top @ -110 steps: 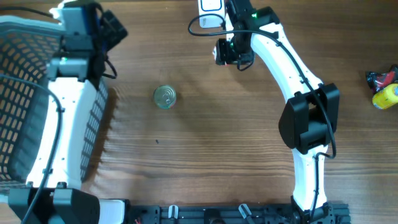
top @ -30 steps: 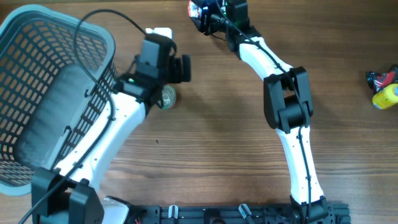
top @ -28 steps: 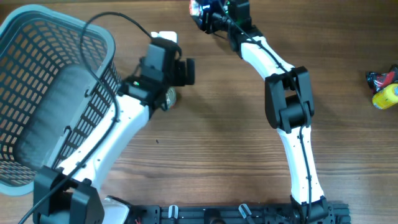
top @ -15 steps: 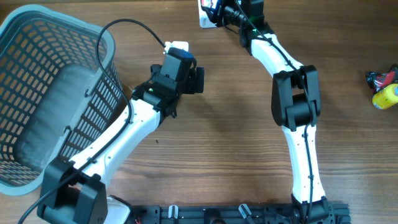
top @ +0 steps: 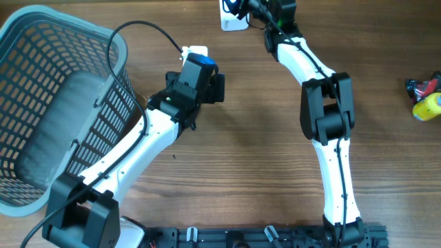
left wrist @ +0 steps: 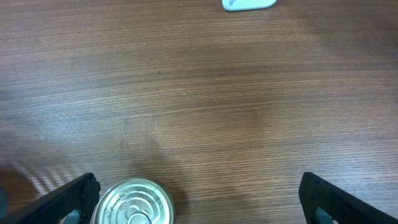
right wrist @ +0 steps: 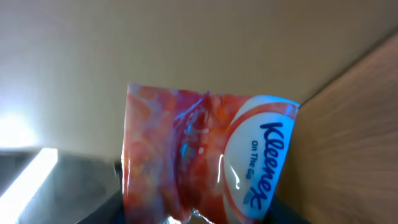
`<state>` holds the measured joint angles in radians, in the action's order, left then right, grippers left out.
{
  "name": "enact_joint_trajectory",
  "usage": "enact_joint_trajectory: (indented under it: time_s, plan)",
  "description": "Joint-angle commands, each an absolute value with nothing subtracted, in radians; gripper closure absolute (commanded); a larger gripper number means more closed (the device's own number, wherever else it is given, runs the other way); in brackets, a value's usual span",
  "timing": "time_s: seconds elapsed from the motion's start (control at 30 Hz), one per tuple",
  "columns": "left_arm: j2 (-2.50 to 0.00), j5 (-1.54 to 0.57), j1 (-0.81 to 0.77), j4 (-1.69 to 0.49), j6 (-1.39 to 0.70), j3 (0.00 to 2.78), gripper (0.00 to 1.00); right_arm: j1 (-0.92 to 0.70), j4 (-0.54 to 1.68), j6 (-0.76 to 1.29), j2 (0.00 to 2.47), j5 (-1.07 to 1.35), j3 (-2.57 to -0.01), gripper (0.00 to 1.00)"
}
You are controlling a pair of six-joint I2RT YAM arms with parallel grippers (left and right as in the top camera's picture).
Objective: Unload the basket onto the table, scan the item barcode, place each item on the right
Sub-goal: 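Hold the Kleenex pack in front of the white scanner with the right gripper, then carry the Kleenex pack to the right table edge and open the right gripper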
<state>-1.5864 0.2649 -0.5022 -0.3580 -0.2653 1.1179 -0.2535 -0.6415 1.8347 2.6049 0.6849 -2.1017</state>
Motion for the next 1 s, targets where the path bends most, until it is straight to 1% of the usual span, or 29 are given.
enact_joint_trajectory:
  time_s: [0.0,0.1,0.17,0.27,0.33,0.43,0.57,0.6,0.63,0.67,0.7,0.73,0.83,0.9,0.97]
  plan:
    - [-1.594,0.289,-0.503,-0.337,-0.273,1.112,0.0,-0.251,-0.699,1.667,2.563,0.81,-2.117,0.68]
    - [-1.594,0.266,-0.504,-0.307,-0.264,1.112,0.0,-0.246,-0.694,1.531,2.527,0.883,-2.117,0.69]
    - [-1.594,0.215,-0.509,-0.294,-0.236,1.112,0.0,-0.242,-0.688,1.435,2.5,0.924,-2.117,0.69]
    - [-1.594,0.187,-0.521,-0.275,-0.225,1.112,0.0,-0.227,-0.615,1.298,2.444,0.975,-2.117,0.69]
    - [-1.594,0.187,-0.525,-0.262,-0.217,1.112,0.0,-0.213,-0.501,1.187,2.398,0.994,-2.117,0.69]
    - [-1.594,0.187,-0.529,-0.249,-0.218,1.112,0.0,-0.183,-0.208,0.98,2.307,0.953,-2.117,0.69]
    - [-1.594,0.187,-0.53,-0.249,-0.221,1.112,0.0,-0.14,0.203,0.706,2.178,0.739,-2.117,0.68]
    - [-1.594,0.187,-0.533,-0.249,-0.221,1.112,0.0,-0.128,0.337,0.63,2.134,0.627,-2.117,0.68]
    - [-1.594,0.187,-0.537,-0.249,-0.221,1.112,0.0,-0.122,0.413,0.588,2.108,0.549,-2.117,0.68]
    - [-1.594,0.187,-0.543,-0.247,-0.221,1.112,0.0,-0.116,0.527,0.518,2.068,0.395,-2.117,0.66]
    - [-1.594,0.187,-0.552,-0.245,-0.221,1.112,0.0,-0.112,0.607,0.469,2.04,0.261,-2.117,0.63]
    - [-1.594,0.187,-0.561,-0.242,-0.221,1.112,0.0,-0.111,0.657,0.434,2.022,0.162,-2.117,0.57]
    - [-1.594,0.187,-0.589,-0.235,-0.221,1.112,0.0,-0.093,0.837,0.307,1.991,-0.206,-2.117,0.49]
    - [-1.594,0.187,-0.606,-0.235,-0.222,1.112,0.0,-0.062,0.924,0.262,1.997,-0.324,-2.115,0.49]
    - [-1.596,0.188,-0.624,-0.236,-0.239,1.112,0.0,-0.014,0.979,0.238,2.007,-0.361,-2.109,0.5]
